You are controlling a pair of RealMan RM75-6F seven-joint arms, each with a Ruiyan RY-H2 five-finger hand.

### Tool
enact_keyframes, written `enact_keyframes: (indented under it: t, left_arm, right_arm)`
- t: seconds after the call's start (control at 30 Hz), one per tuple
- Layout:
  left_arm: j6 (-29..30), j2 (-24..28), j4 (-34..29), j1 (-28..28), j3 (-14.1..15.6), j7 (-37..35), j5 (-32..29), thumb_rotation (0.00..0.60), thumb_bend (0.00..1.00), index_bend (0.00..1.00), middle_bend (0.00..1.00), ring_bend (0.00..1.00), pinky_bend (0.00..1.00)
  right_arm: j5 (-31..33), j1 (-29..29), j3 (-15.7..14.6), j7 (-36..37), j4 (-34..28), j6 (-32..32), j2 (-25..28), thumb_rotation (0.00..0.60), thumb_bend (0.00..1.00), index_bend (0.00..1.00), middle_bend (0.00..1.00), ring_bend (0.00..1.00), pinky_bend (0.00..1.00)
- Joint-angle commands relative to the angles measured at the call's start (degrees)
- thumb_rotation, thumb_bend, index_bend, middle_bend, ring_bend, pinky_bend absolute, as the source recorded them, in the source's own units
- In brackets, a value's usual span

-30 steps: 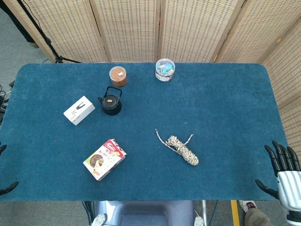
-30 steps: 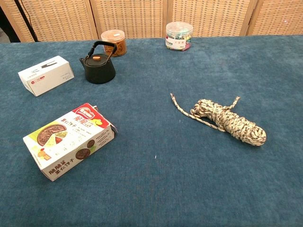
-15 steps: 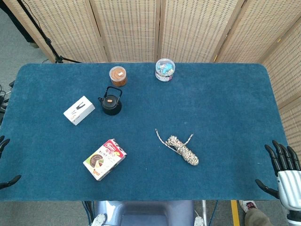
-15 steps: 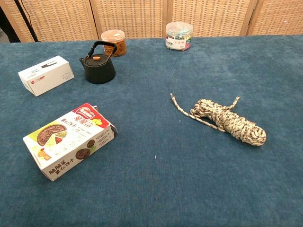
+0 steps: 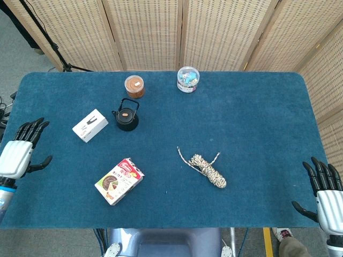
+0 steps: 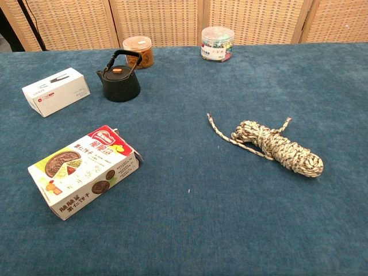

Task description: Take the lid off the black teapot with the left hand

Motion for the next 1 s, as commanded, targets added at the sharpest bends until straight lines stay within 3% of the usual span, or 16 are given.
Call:
enact_keyframes:
  t: [0.03, 0.17, 0.4, 0.73, 1.0]
  left_arm:
    - [-6.7, -1.54, 0.1, -5.89, -3.47, 2.89, -4.67, 0.6, 0.35, 0.08, 0.0, 0.0, 0.0]
    - [-14.99, -4.76, 3.9, -13.85, -6.95, 6.34, -10.06, 0.6, 0.37, 0.16, 0.0, 0.0, 0.0]
    - [-24.17, -10.28, 11.79, -22.95, -8.73, 11.9, -17.96, 0.6, 0.33, 0.26, 0.0, 0.0, 0.0]
    - [-32.32, -19.97, 25.3, -32.39, -9.4, 15.24, -28.11, 0.6, 0.33, 0.38, 0.0, 0.0, 0.0]
    - [-35.43, -26.29, 34.48, -36.72, -8.5, 16.35, -32.19, 0.6, 0.33, 0.45, 0.0, 0.0, 0.0]
  right_arm:
    - [0.88, 0.18, 0.3, -0.03, 0.07, -0.47, -0.06, 0.6, 0.0, 0.0, 0.0, 0.0, 0.0]
    - [3.68, 0.76, 1.31, -0.15, 0.39, -1.87, -0.18, 0.6, 0.0, 0.0, 0.0, 0.0, 0.0]
    - [6.71, 1.5, 2.25, -0.77, 0.59, -3.63, -0.54, 0.6, 0.0, 0.0, 0.0, 0.0, 0.0]
    - [11.31, 2.6, 3.81, -1.85, 1.56, -5.96, -1.25, 0.6, 0.0, 0.0, 0.0, 0.0, 0.0]
    - [13.46, 3.19, 4.23, -2.24, 2.02, -7.43, -1.48, 0.6, 0.0, 0.0, 0.0, 0.0, 0.0]
